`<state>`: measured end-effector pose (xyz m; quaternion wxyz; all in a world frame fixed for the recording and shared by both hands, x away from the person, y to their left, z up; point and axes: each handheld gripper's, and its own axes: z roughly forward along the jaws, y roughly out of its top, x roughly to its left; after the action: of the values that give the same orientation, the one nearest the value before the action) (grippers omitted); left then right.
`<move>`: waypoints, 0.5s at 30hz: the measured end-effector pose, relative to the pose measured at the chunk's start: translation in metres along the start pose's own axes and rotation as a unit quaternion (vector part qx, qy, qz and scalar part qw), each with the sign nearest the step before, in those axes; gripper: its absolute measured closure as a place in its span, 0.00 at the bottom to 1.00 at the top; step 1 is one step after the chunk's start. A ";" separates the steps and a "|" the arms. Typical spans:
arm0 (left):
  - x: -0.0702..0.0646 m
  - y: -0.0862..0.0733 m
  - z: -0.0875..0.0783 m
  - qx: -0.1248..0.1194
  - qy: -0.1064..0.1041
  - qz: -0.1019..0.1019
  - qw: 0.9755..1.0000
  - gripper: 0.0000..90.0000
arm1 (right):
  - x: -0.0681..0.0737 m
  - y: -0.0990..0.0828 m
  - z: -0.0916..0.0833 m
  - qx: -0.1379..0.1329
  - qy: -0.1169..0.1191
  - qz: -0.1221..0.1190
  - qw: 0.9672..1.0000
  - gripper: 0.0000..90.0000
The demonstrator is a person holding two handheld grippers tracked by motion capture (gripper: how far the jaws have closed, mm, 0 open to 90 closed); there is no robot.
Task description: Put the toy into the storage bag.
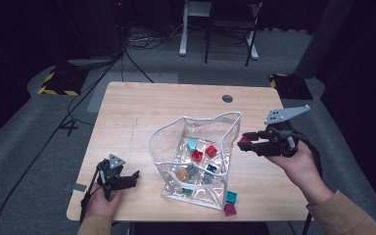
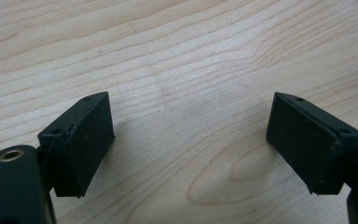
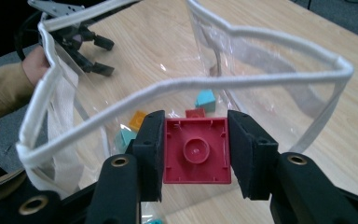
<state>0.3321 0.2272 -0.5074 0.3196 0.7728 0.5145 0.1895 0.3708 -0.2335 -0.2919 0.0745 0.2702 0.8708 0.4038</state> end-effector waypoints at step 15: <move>0.000 0.000 0.000 0.000 0.000 0.000 1.000 0.17 | -0.004 0.055 0.010 -0.008 0.010 -0.014 1.000 0.65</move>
<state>0.3322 0.2272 -0.5074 0.3195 0.7728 0.5145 0.1896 0.4002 -0.2000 -0.2583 0.0735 0.2534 0.8718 0.4127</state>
